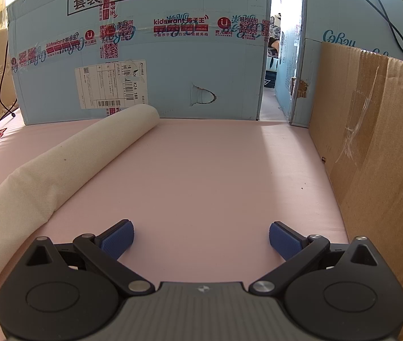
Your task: Fold shopping bag
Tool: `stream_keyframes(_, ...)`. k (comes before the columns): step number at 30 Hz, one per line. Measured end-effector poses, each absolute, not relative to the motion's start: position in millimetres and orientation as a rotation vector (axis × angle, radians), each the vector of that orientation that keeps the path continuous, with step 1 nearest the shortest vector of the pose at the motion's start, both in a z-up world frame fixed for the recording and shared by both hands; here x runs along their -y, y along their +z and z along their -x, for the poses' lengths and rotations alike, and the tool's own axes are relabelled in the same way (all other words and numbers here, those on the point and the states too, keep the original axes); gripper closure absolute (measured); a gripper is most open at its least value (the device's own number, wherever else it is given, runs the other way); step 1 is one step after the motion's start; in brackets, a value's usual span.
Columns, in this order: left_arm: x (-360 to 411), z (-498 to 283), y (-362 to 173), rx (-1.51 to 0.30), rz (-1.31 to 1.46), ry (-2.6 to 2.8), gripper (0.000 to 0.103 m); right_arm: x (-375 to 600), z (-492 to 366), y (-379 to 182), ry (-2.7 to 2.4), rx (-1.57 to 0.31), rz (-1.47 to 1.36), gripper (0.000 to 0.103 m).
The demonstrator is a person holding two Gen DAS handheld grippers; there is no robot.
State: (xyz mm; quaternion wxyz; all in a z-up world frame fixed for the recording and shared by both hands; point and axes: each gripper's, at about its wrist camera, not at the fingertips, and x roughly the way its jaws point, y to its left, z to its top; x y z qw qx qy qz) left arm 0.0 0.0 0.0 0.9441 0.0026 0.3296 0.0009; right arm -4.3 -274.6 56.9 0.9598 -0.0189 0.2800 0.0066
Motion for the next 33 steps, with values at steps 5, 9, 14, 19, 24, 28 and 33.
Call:
stream_keyframes(5,-0.5,0.5,-0.3,-0.671,-0.004,0.002,0.000,274.6,4.3,56.9,0.013,-0.568,0.038,0.000)
stream_keyframes(9,-0.9,0.9,-0.6,-0.671,-0.004,0.001,0.000,274.6,4.2,56.9,0.013,-0.568,0.038,0.000)
stream_keyframes(14,0.1,-0.3,-1.3,-0.672,-0.004,0.002,0.000,274.7,4.2,56.9,0.014,-0.568,0.038,0.000)
stream_keyframes(19,-0.1,0.1,-1.3,-0.672,-0.004,0.001,0.000,274.6,4.2,56.9,0.013,-0.568,0.039,0.000)
stream_keyframes(24,0.5,0.0,-1.3,-0.672,-0.005,0.002,0.000,274.5,4.1,56.6,0.014,-0.568,0.038,0.000)
stream_keyframes(28,0.0,-0.2,-1.2,-0.672,-0.004,0.001,0.000,273.8,3.5,55.5,0.012,-0.567,0.041,0.000)
stream_keyframes(33,0.0,-0.6,-1.1,-0.673,-0.005,0.002,0.000,274.5,5.1,55.1,0.013,-0.567,0.039,0.000)
